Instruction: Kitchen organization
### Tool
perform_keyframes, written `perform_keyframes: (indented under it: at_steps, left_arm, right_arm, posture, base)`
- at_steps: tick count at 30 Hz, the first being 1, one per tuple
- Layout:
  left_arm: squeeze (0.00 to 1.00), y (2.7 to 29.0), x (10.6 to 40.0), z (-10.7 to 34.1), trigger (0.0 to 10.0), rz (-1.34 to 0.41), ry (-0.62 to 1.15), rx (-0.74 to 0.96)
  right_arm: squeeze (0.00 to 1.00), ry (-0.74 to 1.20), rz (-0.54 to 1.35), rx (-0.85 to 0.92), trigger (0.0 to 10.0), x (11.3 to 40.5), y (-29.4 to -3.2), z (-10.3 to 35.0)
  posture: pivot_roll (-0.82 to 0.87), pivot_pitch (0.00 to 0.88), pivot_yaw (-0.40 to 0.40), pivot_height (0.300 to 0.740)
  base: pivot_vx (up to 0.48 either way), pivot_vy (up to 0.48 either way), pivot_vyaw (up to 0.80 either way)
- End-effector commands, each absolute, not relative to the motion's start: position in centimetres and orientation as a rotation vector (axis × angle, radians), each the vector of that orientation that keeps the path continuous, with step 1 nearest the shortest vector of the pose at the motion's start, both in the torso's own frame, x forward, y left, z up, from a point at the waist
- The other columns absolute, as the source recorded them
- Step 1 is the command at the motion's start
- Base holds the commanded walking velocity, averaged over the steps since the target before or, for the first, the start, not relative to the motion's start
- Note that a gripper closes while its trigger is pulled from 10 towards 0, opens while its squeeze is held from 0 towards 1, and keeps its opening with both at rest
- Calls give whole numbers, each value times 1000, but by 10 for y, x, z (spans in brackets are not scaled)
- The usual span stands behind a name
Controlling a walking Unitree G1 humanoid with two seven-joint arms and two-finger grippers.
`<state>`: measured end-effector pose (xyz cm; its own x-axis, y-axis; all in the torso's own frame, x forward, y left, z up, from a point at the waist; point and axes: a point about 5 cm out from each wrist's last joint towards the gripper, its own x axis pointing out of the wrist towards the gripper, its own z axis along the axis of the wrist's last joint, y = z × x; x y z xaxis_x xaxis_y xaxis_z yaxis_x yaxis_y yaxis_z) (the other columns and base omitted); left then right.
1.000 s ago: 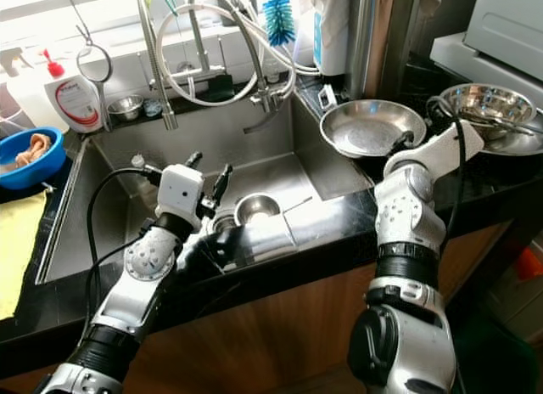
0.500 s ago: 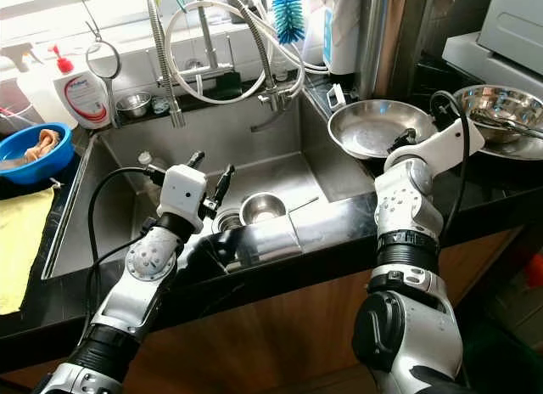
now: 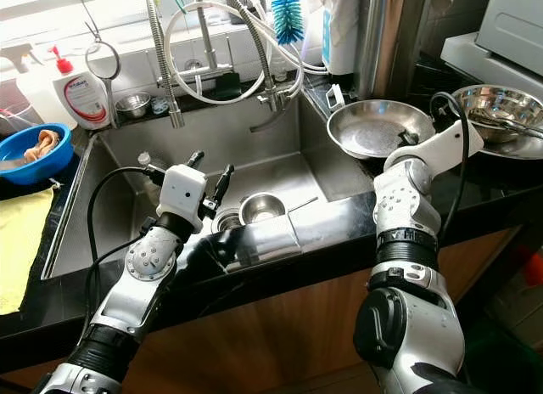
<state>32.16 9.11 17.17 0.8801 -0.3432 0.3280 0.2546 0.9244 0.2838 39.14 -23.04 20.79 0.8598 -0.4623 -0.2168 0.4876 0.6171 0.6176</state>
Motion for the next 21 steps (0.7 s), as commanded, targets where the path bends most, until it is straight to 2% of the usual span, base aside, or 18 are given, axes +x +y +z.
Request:
perform_keyframes:
  at_steps: [1, 12, 21]
  left_arm:
    - [0, 95, 321, 175, 10000, -300, -388, 251]
    - [0, 96, 321, 174, 10000, -301, -382, 256]
    - [0, 96, 321, 173, 10000, -293, -378, 257]
  right_arm:
    - [0, 72, -534, 734, 0, 394, -220, 205]
    - [0, 74, -509, 752, 0, 395, -213, 203]
    - [0, -62, -345, 814, 0, 386, -186, 208]
  posture:
    - [-207, 0, 145, 740]
    - [-204, 0, 143, 740]
    - [-206, 0, 148, 740]
  base:
    - [0, 0, 0]
    - [0, 0, 0]
    - [0, 0, 0]
